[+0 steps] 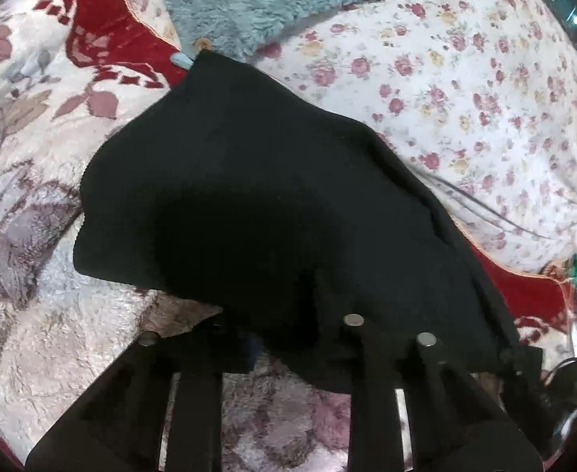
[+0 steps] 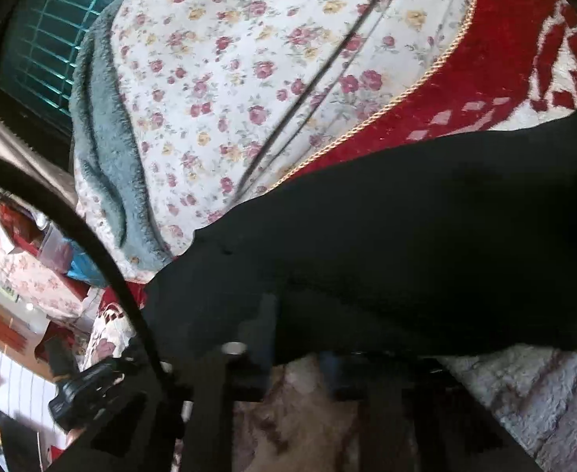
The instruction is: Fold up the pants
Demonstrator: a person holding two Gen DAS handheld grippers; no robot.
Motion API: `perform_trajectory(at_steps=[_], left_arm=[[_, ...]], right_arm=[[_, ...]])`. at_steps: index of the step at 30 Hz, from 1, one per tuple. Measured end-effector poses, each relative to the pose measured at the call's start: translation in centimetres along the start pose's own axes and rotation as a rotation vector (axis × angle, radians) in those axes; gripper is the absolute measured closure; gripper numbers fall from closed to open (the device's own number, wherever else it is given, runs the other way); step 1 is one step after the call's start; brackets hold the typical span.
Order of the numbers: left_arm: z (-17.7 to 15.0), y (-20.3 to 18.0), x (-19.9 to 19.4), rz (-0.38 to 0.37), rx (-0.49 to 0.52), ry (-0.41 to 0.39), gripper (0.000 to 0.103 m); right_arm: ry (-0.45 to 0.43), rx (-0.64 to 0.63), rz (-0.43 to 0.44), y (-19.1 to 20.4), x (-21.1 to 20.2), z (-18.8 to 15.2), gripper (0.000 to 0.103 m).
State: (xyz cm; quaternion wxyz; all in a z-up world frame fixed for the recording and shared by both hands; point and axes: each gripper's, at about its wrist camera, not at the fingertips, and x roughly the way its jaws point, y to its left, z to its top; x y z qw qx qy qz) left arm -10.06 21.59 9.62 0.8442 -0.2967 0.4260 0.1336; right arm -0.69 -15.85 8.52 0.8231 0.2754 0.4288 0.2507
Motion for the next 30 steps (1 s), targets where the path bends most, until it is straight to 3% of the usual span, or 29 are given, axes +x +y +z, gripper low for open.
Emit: perform_trajectory(at_steps=[7, 15, 23, 27, 30], left_arm=[[0.4, -0.6, -2.9, -0.063, 0.113, -0.031, 0.094], [-0.5, 2.0, -7.0, -0.080, 0.116, -0.046, 0.094], [-2.4, 6.5, -10.1, -0.001, 0.135, -0.031, 0.094], [-4.2, 7.3, -8.4, 0.061, 0.180, 0.002, 0.089], [-4.6, 6.9, -8.8, 0.088, 0.231, -0.020, 0.086]], right_arm=[[-0.016, -0.036, 0.021, 1.7, -1.5, -1.0, 0.097], [0.000, -0.068, 0.067, 4.1, -3.3, -2.7, 0.097], [0.093, -0.065, 0.160, 6.5, -3.8, -7.9, 0.097], [0.153, -0.062, 0.099, 6.1, -2.1, -9.9, 0.096], [0.129, -0.098, 0.107, 6.5, -3.9, -9.5, 0.083]])
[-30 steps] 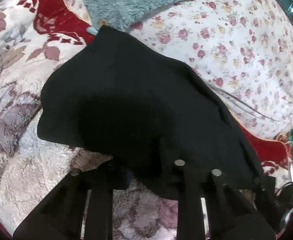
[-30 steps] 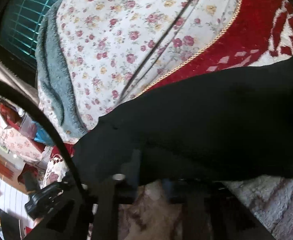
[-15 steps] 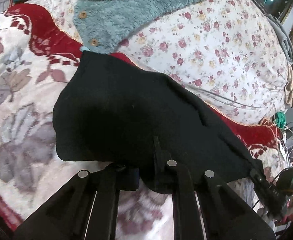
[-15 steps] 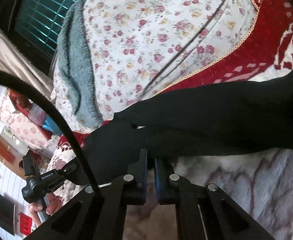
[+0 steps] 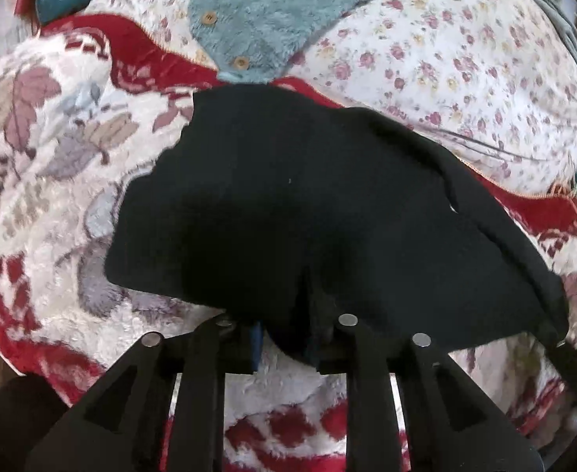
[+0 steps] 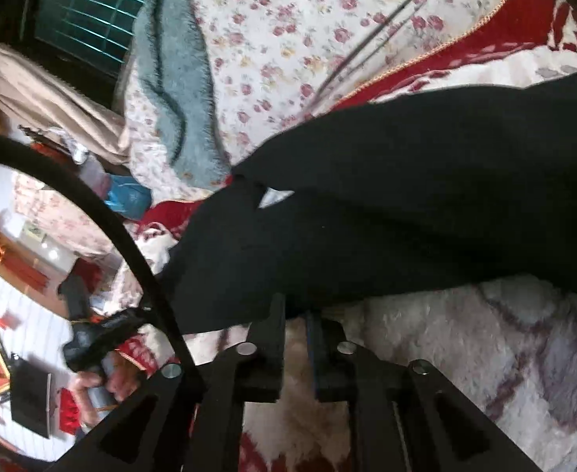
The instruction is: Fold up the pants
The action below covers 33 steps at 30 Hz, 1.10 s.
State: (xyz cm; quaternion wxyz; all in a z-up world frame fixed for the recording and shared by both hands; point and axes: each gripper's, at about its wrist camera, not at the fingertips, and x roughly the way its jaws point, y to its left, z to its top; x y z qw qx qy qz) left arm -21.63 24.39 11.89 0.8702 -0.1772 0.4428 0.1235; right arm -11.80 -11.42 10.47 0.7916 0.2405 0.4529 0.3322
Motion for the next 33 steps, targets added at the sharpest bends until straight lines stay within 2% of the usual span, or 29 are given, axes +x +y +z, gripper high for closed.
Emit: perform_trajectory(at_steps=[1, 3, 5, 6, 7, 11, 13, 14, 15, 16, 17, 19, 21, 26, 28, 33], left_arm=[[0.0, 0.0, -0.5, 0.003, 0.010, -0.005, 0.086], [0.1, 0.2, -1.7, 0.016, 0.017, -0.004, 0.082], [0.1, 0.2, -2.7, 0.020, 0.009, -0.017, 0.082], [0.2, 0.2, -3.2, 0.025, 0.008, -0.023, 0.082], [0.3, 0.0, -3.5, 0.034, 0.011, -0.027, 0.082], [0.8, -1.3, -4.4, 0.024, 0.025, -0.058, 0.079], [1.1, -1.9, -5.2, 0.020, 0.023, -0.093, 0.079], [1.2, -2.0, -5.4, 0.019, 0.024, -0.108, 0.079], [1.4, -2.2, -5.5, 0.015, 0.028, -0.113, 0.074], [1.7, -2.4, -5.3, -0.003, 0.035, -0.109, 0.070], [1.9, -2.7, -4.9, -0.027, 0.034, -0.102, 0.062], [2.2, -3.3, -3.5, -0.047, 0.020, -0.080, 0.060], [2.3, -4.3, -2.1, -0.076, 0.021, -0.052, 0.060], [2.1, -7.5, 1.0, -0.114, 0.052, -0.015, 0.060], [2.0, -8.7, 2.1, -0.129, 0.067, 0.010, 0.060], [1.6, -11.1, 3.7, -0.161, 0.089, 0.051, 0.060]], right_arm=[[-0.009, -0.029, -0.017, 0.4, -0.7, 0.2, 0.078], [-0.031, -0.107, -0.082, 1.3, -2.3, 0.8, 0.074], [-0.054, -0.264, -0.226, 2.9, -3.3, 1.3, 0.066], [-0.054, -0.334, -0.286, 3.5, -3.3, 1.5, 0.059], [-0.050, -0.381, -0.329, 3.7, -3.2, 1.7, 0.057], [0.023, -0.460, -0.408, 2.6, -0.7, 3.0, 0.057], [0.067, -0.507, -0.490, 1.6, 1.3, 3.3, 0.057], [0.073, -0.516, -0.493, 1.1, 1.5, 3.2, 0.057], [0.056, -0.532, -0.496, 1.0, 1.5, 3.2, 0.062], [0.031, -0.538, -0.500, 0.6, 1.1, 3.5, 0.072], [0.017, -0.526, -0.490, 0.2, 0.7, 3.8, 0.075], [-0.022, -0.489, -0.476, -0.7, 0.2, 5.4, 0.084], [-0.055, -0.486, -0.499, -1.1, 0.2, 7.1, 0.089], [-0.150, -0.488, -0.554, -1.5, -0.2, 12.3, 0.091], [-0.161, -0.490, -0.586, -2.3, 0.7, 14.8, 0.091], [-0.160, -0.449, -0.675, -5.3, 3.6, 18.3, 0.091]])
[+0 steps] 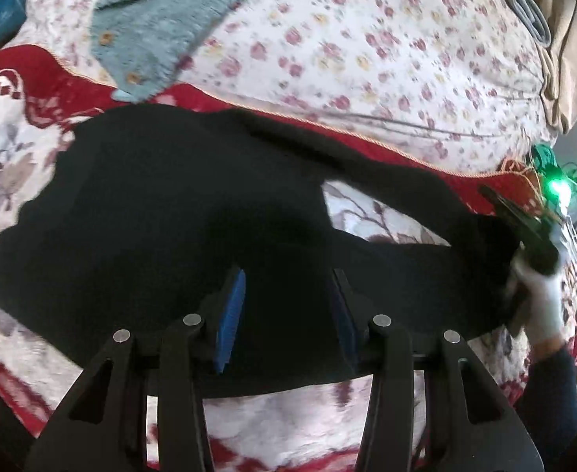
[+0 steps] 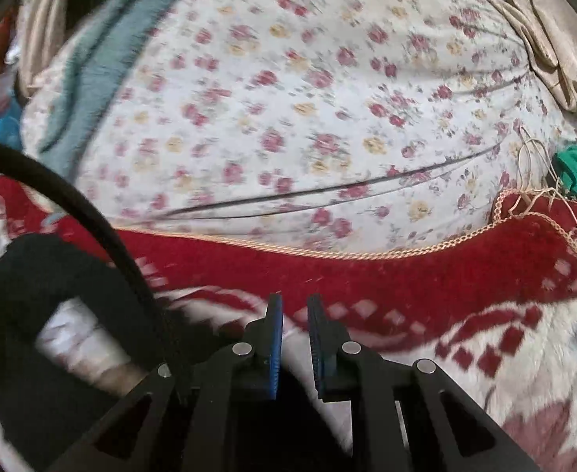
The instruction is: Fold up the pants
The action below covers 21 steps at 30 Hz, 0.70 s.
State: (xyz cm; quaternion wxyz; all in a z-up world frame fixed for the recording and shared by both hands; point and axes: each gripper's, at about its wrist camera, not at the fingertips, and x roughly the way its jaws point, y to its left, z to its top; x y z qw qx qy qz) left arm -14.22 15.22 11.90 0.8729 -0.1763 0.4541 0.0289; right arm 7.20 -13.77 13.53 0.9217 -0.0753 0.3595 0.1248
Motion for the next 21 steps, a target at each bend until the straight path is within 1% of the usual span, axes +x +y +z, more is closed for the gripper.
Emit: perform_trajectory(at_steps=[1, 3, 5, 6, 7, 8, 9, 10, 11, 12, 13, 14, 16, 18, 19, 20, 21], left_arm=[[0.1, -0.2, 0.3, -0.005, 0.006, 0.006, 0.060], [0.1, -0.9, 0.6, -0.012, 0.017, 0.011, 0.060], [0.0, -1.5, 0.7, -0.024, 0.038, 0.012, 0.060], [-0.1, -1.8, 0.7, -0.029, 0.048, 0.008, 0.060], [-0.1, -1.9, 0.7, -0.029, 0.053, 0.004, 0.060], [-0.1, -2.0, 0.8, -0.026, 0.054, 0.004, 0.060], [-0.2, -2.1, 1.1, -0.027, 0.051, 0.011, 0.060], [-0.2, -2.0, 1.3, -0.034, 0.043, 0.021, 0.060], [-0.2, -2.1, 1.6, -0.041, 0.036, 0.028, 0.060], [-0.2, -2.1, 1.7, -0.052, 0.028, 0.033, 0.060], [-0.3, -2.1, 1.7, -0.055, 0.025, 0.033, 0.060], [-0.4, -2.2, 1.7, -0.054, 0.027, 0.030, 0.060], [-0.4, -2.4, 1.7, -0.055, 0.034, 0.028, 0.060], [-0.4, -2.6, 1.7, -0.054, 0.040, 0.030, 0.060], [-0.4, -2.6, 1.7, -0.052, 0.042, 0.034, 0.060], [-0.5, -2.7, 1.7, -0.051, 0.043, 0.038, 0.060], [-0.5, -2.7, 1.7, -0.040, 0.046, 0.040, 0.060]], right_arm=[[0.013, 0.030, -0.023, -0.8, 1.3, 0.4, 0.091], [0.036, 0.095, -0.030, -2.2, 2.4, 0.6, 0.091], [0.032, 0.162, 0.032, -3.3, 2.0, 0.8, 0.091], [0.011, 0.209, 0.115, -3.9, 0.7, 0.9, 0.091], [-0.001, 0.224, 0.170, -4.1, -0.6, 0.8, 0.090], [0.000, 0.220, 0.199, -3.8, -1.4, 0.6, 0.087], [0.003, 0.204, 0.230, -3.5, -2.5, 0.2, 0.076], [0.018, 0.181, 0.254, -3.2, -3.7, -0.4, 0.059], [0.036, 0.163, 0.272, -2.8, -4.6, -1.1, 0.052], [0.056, 0.150, 0.292, -2.5, -5.2, -1.8, 0.049], [0.098, 0.131, 0.319, -2.0, -5.9, -3.0, 0.049], [0.117, 0.120, 0.321, -1.6, -6.4, -3.8, 0.049], [0.147, 0.053, 0.275, -0.4, -7.4, -6.0, 0.049], [0.159, -0.055, 0.165, 0.9, -7.3, -7.5, 0.049], [0.165, -0.153, 0.064, 1.9, -6.7, -8.2, 0.049], [0.168, -0.183, 0.034, 2.1, -6.2, -8.3, 0.049], [0.164, -0.197, 0.024, 2.1, -5.4, -8.2, 0.050]])
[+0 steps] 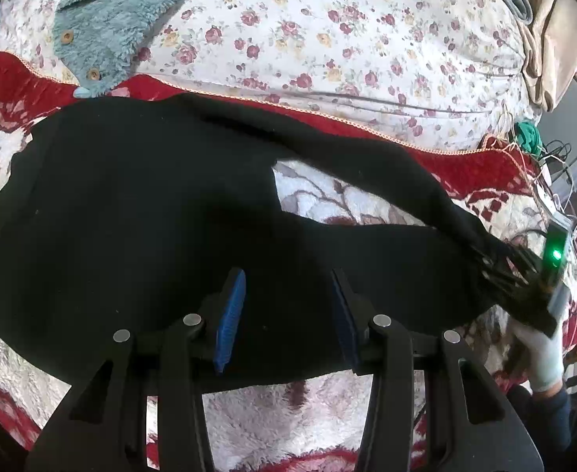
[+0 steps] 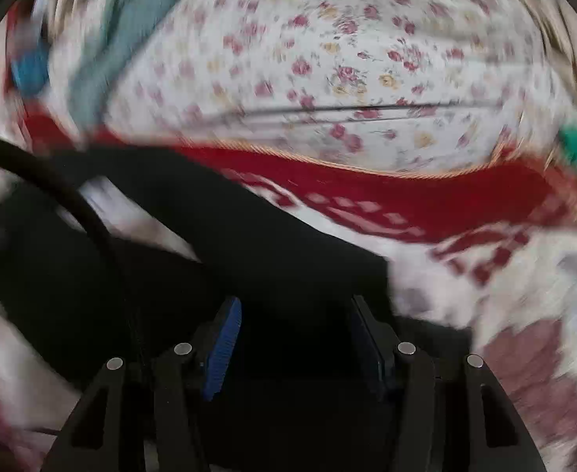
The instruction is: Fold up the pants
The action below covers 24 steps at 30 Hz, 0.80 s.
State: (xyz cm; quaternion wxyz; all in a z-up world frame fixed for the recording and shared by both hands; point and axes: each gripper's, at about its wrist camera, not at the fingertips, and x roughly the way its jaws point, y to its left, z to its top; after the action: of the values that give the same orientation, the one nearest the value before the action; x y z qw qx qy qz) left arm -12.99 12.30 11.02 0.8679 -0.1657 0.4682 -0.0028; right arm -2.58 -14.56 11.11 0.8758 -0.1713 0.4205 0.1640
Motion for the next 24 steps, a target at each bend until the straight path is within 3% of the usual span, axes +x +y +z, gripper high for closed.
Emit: perform_trajectory(at_steps=[2, 5, 8, 12, 15, 20, 22, 24], left_arm=[[-0.1, -0.2, -0.1, 0.003, 0.003, 0.002, 0.060], [-0.2, -1.1, -0.4, 0.000, 0.027, 0.005, 0.060], [-0.5, -1.9, -0.7, -0.029, 0.059, -0.004, 0.060], [-1.5, -2.5, 0.0, -0.084, 0.056, 0.035, 0.060], [-2.3, -2.0, -0.4, -0.089, 0.043, 0.036, 0.060], [-2.9, 3.2, -3.4, -0.094, -0.095, -0.009, 0.060], [-3.1, 6.6, -5.3, -0.065, -0.187, -0.042, 0.058], [-3.8, 9.9, -7.2, -0.038, -0.274, -0.082, 0.041]], right_arm=[[-0.029, 0.063, -0.041, -1.4, 0.7, 0.9, 0.056], [-0.063, 0.223, -0.059, -5.1, 1.9, 3.7, 0.057], [-0.065, 0.304, 0.047, -7.0, 0.4, 4.1, 0.057], [-0.037, 0.335, 0.068, -7.9, -3.4, 0.2, 0.055], [0.015, 0.459, 0.098, -10.0, -5.6, -4.9, 0.055], [0.059, 0.642, 0.129, -12.5, -6.0, -10.1, 0.053], [0.060, 0.763, 0.233, -12.6, -5.9, -11.8, 0.053], [0.042, 0.826, 0.273, -12.4, -5.8, -12.4, 0.051]])
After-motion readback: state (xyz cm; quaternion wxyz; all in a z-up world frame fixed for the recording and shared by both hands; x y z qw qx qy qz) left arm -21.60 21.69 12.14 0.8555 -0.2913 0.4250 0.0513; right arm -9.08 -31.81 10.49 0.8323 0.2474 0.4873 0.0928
